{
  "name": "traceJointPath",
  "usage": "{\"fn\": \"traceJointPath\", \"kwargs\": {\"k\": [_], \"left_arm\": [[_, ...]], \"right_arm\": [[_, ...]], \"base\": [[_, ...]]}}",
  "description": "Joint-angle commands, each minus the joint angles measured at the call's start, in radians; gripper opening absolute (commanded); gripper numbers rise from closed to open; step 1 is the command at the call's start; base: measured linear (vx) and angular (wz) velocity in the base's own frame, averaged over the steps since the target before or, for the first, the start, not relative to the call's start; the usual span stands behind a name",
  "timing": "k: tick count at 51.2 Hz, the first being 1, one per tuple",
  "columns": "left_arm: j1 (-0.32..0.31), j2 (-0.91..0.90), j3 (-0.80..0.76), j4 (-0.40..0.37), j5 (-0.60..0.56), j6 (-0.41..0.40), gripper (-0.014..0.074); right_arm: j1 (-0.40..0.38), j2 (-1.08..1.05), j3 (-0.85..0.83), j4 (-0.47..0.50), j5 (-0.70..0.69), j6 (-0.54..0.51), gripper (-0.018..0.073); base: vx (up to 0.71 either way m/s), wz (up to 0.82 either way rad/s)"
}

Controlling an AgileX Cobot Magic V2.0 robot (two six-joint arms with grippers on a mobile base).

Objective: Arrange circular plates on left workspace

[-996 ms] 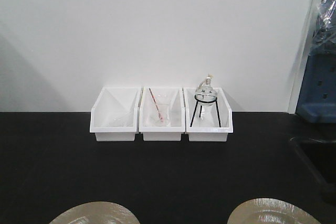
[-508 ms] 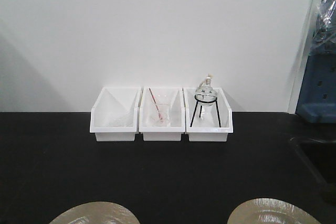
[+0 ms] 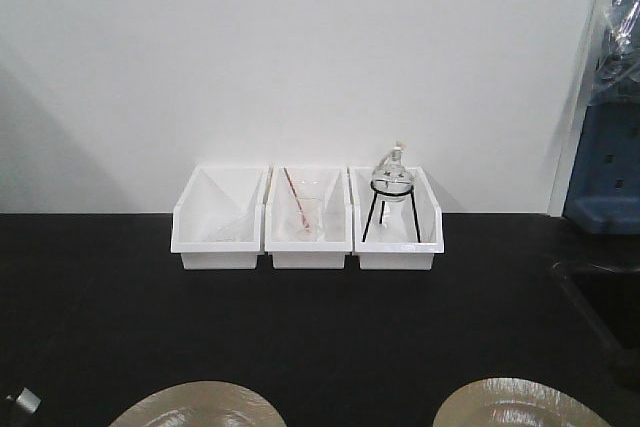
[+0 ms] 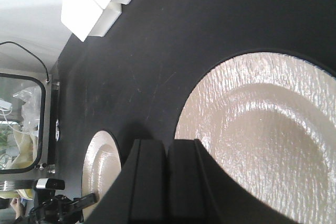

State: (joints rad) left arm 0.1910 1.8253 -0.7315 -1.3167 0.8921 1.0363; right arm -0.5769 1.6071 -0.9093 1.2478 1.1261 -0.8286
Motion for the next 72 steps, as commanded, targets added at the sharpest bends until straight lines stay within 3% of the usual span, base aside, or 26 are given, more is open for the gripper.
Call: {"fn": "traceJointPath", "kwargs": {"k": [1, 2, 8, 9, 10, 16, 27, 36, 46, 55, 60, 65, 72], "left_arm": [[-0.009, -0.038, -0.021, -0.076, 0.074, -0.008, 0.0036], [-0.009, -0.039, -0.021, -0.09, 0.084, -0.008, -0.0011], [-0.009, -0.04, -0.021, -0.219, 0.156, -0.005, -0.0006], [-0.009, -0.04, -0.021, -0.251, 0.171, -0.001, -0.0006], [-0.012, -0.04, -0.028, -0.36, 0.204, 0.001, -0.0003], [-0.045, -0.036, -0.08, -0.478, 0.182, -0.007, -0.0001], [-0.154, -0.012, -0.285, -0.471, -0.018, -0.119, -0.0001], [-0.22, 0.108, -0.465, -0.47, -0.017, -0.213, -0.0001], [-0.288, 0.225, -0.569, -0.472, -0.037, -0.246, -0.0001], [-0.328, 0.268, -0.577, -0.475, -0.109, -0.243, 0.0004], [-0.337, 0.276, -0.577, -0.475, -0.131, -0.202, 0.0031], [-0.338, 0.277, -0.577, -0.475, -0.124, -0.16, 0.0085], [-0.338, 0.277, -0.577, -0.474, -0.105, -0.116, 0.0239]], "right_arm": [[-0.002, -0.041, -0.028, 0.062, 0.041, -0.008, -0.0003], [-0.002, -0.041, -0.028, 0.062, 0.041, -0.008, -0.0003], [-0.002, -0.041, -0.028, 0.062, 0.041, -0.008, -0.0003], [-0.002, -0.041, -0.028, 0.062, 0.04, -0.008, -0.0003], [-0.002, -0.041, -0.028, 0.062, 0.04, -0.008, -0.0003], [-0.002, -0.041, -0.028, 0.062, 0.04, -0.008, -0.0003], [-0.002, -0.041, -0.028, 0.062, 0.04, -0.008, -0.0003], [-0.002, -0.041, -0.028, 0.069, 0.031, -0.008, -0.0003], [-0.002, -0.041, -0.028, 0.069, 0.024, -0.015, -0.0003], [-0.002, -0.041, -0.028, 0.07, 0.014, -0.015, -0.0003], [-0.002, -0.041, -0.028, 0.071, 0.014, -0.015, -0.0003], [-0.002, -0.041, -0.028, 0.074, 0.014, -0.015, -0.0003], [-0.002, -0.041, -0.028, 0.081, 0.014, -0.015, -0.0003]], "base": [[0.0, 0.0], [0.0, 0.0], [0.0, 0.0], [0.0, 0.0], [0.0, 0.0], [0.0, 0.0], [0.0, 0.0], [0.0, 0.0], [0.0, 0.0], [0.0, 0.0], [0.0, 0.0], [0.0, 0.0], [0.0, 0.0]]}}
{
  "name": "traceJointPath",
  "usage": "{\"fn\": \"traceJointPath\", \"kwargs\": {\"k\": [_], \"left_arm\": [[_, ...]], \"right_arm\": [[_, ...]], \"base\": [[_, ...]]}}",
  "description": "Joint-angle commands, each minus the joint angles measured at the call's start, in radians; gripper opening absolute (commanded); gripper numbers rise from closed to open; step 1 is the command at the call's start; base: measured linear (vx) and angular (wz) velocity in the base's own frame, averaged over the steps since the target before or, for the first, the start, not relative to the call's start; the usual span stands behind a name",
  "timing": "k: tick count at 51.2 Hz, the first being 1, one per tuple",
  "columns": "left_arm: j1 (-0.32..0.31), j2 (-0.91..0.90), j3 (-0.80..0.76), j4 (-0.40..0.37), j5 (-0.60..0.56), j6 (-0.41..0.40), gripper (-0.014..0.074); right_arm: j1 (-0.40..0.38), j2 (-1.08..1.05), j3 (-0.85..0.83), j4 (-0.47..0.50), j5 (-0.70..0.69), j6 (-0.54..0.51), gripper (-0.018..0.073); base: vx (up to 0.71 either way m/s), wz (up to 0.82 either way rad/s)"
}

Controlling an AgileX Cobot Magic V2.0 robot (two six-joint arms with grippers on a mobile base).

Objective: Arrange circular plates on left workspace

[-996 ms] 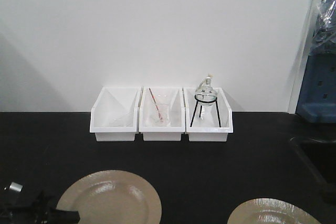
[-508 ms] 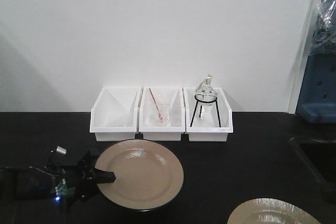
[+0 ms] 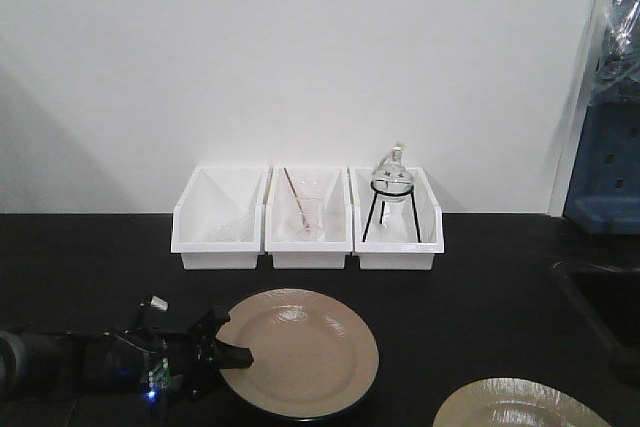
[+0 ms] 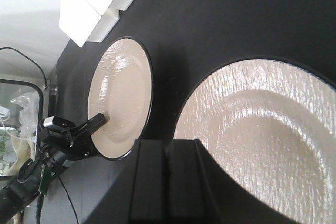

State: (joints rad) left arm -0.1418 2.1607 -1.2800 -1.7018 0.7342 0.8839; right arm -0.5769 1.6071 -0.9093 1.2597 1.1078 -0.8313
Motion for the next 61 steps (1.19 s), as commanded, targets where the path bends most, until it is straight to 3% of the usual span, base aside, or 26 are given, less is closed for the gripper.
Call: {"fn": "traceJointPath", "kwargs": {"k": [1, 9, 17, 28, 43, 55, 61], "left_arm": [[-0.006, -0.058, -0.028, -0.089, 0.054, 0.041, 0.0266], [-0.005, -0.058, -0.028, -0.086, 0.055, 0.06, 0.0456], [0.008, -0.058, -0.029, -0.085, 0.066, 0.097, 0.0541], [0.074, -0.058, -0.03, -0.041, 0.153, 0.127, 0.0541], [0.167, -0.058, -0.03, 0.176, 0.281, 0.116, 0.0541], [0.222, -0.078, -0.03, 0.349, 0.287, 0.115, 0.0502], [0.26, -0.119, -0.03, 0.387, 0.292, 0.1, 0.0466]], "right_arm": [[-0.002, -0.041, -0.028, 0.072, 0.032, -0.013, -0.0003], [-0.002, -0.041, -0.028, 0.08, 0.032, -0.013, -0.0003], [-0.002, -0.041, -0.028, 0.079, 0.034, -0.015, -0.0003], [-0.002, -0.041, -0.028, 0.075, 0.039, -0.02, -0.0003], [-0.002, -0.041, -0.028, 0.048, 0.039, -0.047, -0.0001], [-0.002, -0.041, -0.028, 0.018, 0.039, -0.099, -0.0001], [-0.002, -0.041, -0.028, -0.017, 0.032, -0.126, -0.0001]], "base": [[0.0, 0.0], [0.0, 0.0], [0.0, 0.0], [0.0, 0.0], [0.0, 0.0], [0.0, 0.0], [0.0, 0.0]]}}
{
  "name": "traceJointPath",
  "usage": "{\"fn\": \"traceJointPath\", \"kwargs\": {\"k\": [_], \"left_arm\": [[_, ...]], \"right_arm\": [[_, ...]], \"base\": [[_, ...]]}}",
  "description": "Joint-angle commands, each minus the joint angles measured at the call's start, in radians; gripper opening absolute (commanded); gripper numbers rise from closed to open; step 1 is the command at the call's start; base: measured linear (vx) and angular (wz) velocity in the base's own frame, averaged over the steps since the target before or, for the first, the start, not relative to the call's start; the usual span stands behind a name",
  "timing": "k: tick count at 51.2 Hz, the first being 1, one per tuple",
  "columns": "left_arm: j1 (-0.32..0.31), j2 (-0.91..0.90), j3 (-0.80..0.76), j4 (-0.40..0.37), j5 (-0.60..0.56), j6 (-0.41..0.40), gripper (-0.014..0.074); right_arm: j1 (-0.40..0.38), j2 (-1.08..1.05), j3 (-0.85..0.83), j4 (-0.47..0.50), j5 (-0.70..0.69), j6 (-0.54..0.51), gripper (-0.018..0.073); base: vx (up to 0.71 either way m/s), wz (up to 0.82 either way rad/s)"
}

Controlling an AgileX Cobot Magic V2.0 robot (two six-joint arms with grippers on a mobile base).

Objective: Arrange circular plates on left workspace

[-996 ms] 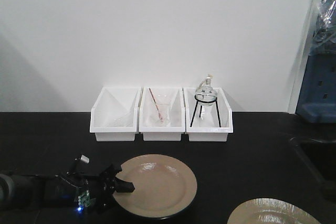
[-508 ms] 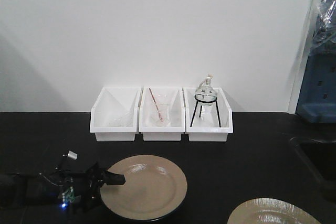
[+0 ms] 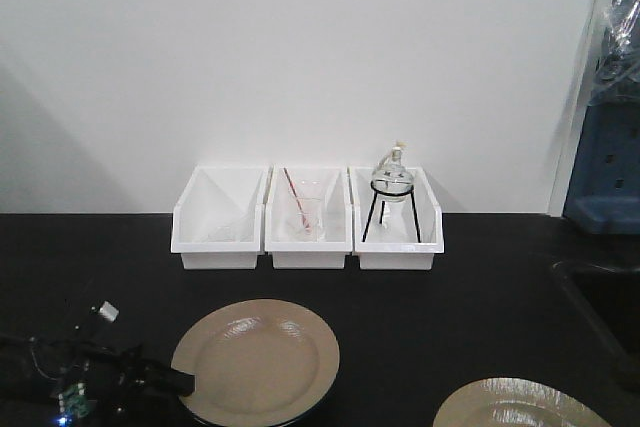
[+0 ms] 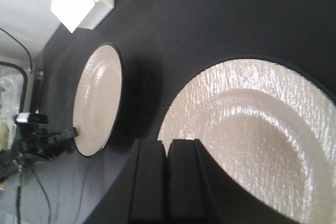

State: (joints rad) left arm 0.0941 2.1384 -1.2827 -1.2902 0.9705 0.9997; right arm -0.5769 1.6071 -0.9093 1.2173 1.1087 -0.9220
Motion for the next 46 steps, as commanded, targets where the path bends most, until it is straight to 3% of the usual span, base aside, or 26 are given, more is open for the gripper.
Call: {"fn": "traceJointPath", "kwargs": {"k": [1, 13, 23, 41, 46], "left_arm": [[0.036, -0.106, -0.027, -0.02, 0.059, -0.02, 0.0459], [0.132, -0.248, -0.027, 0.001, 0.165, -0.027, 0.0325], [0.17, -0.407, -0.027, 0.034, 0.264, -0.025, -0.0003], [0.168, -0.594, -0.027, 0.083, 0.264, -0.009, -0.0003], [0.168, -0.612, -0.025, 0.084, 0.264, -0.018, -0.0003]], "right_arm": [[-0.002, -0.041, -0.028, 0.014, 0.027, -0.037, -0.0001], [-0.002, -0.041, -0.028, -0.186, -0.064, -0.015, 0.0013], [-0.002, -0.041, -0.028, -0.383, -0.168, 0.084, 0.0087], [-0.002, -0.025, -0.028, -0.443, -0.21, 0.262, 0.0447], [-0.002, 0.033, -0.028, -0.441, -0.189, 0.29, 0.0503]], "base": [[0.0, 0.0], [0.0, 0.0], [0.0, 0.0], [0.0, 0.0], [0.0, 0.0]]}}
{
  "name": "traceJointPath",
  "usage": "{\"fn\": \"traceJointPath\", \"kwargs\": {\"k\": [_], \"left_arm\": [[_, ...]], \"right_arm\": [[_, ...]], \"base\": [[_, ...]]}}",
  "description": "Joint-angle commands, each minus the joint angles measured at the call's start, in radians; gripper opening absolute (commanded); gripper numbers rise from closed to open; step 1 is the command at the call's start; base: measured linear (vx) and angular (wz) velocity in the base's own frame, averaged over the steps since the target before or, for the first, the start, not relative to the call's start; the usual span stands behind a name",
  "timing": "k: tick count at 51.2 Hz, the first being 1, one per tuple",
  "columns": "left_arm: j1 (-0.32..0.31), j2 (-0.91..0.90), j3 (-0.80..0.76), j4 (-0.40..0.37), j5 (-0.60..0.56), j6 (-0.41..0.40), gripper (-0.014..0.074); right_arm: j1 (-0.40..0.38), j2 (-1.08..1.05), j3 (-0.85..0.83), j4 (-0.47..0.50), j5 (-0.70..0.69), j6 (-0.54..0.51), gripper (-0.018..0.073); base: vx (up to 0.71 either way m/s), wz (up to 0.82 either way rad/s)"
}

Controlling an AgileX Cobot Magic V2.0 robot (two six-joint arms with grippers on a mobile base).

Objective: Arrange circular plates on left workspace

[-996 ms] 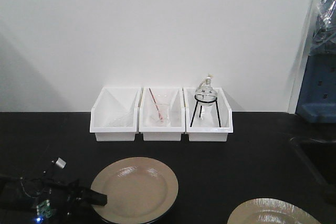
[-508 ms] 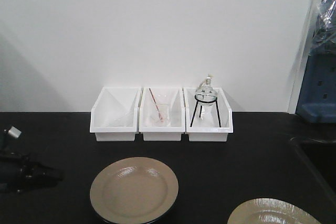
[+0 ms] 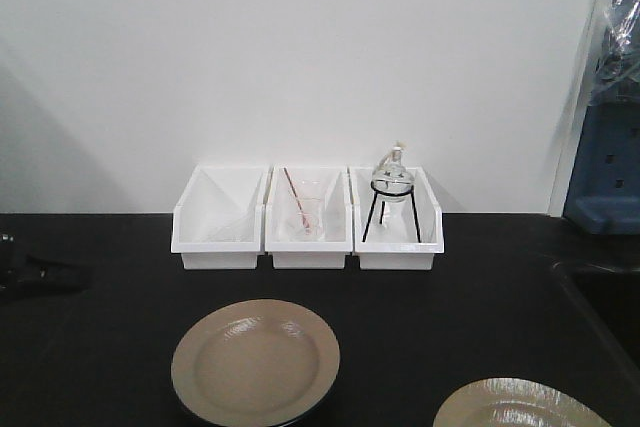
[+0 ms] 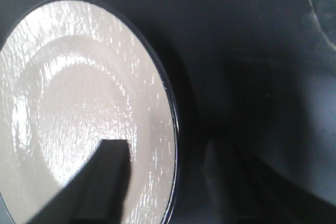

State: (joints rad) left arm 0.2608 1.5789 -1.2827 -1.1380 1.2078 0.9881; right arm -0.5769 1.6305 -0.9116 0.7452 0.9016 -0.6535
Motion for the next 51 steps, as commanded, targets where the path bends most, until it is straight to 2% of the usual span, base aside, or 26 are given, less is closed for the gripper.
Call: {"fn": "traceJointPath", "kwargs": {"k": [1, 7, 16, 23, 29, 35, 51], "left_arm": [[0.001, -0.053, -0.025, -0.068, 0.029, -0.007, -0.0003], [0.001, -0.06, -0.025, -0.069, 0.031, -0.007, -0.0003], [0.001, -0.062, -0.025, -0.074, 0.033, -0.007, -0.0003], [0.001, -0.062, -0.025, -0.074, 0.035, -0.007, -0.0003], [0.001, -0.062, -0.025, -0.074, 0.037, -0.007, -0.0001], [0.001, -0.062, -0.025, -0.073, 0.042, -0.007, -0.0001], [0.001, -0.062, -0.025, -0.069, 0.043, -0.007, -0.0001]], "right_arm": [[-0.002, 0.02, -0.026, 0.036, 0.028, 0.022, 0.0507], [-0.001, 0.11, -0.026, 0.1, 0.079, -0.014, 0.051], [0.009, 0.203, -0.026, 0.278, 0.169, -0.113, 0.0488], [0.059, 0.221, -0.026, 0.291, 0.148, -0.12, 0.041], [0.113, 0.224, -0.026, 0.303, 0.108, -0.118, 0.0272], [0.128, 0.223, -0.026, 0.367, 0.12, -0.143, -0.001], [0.128, 0.113, -0.026, 0.611, 0.187, -0.197, -0.0005]], "base": [[0.0, 0.0], [0.0, 0.0], [0.0, 0.0], [0.0, 0.0], [0.0, 0.0], [0.0, 0.0], [0.0, 0.0]]}}
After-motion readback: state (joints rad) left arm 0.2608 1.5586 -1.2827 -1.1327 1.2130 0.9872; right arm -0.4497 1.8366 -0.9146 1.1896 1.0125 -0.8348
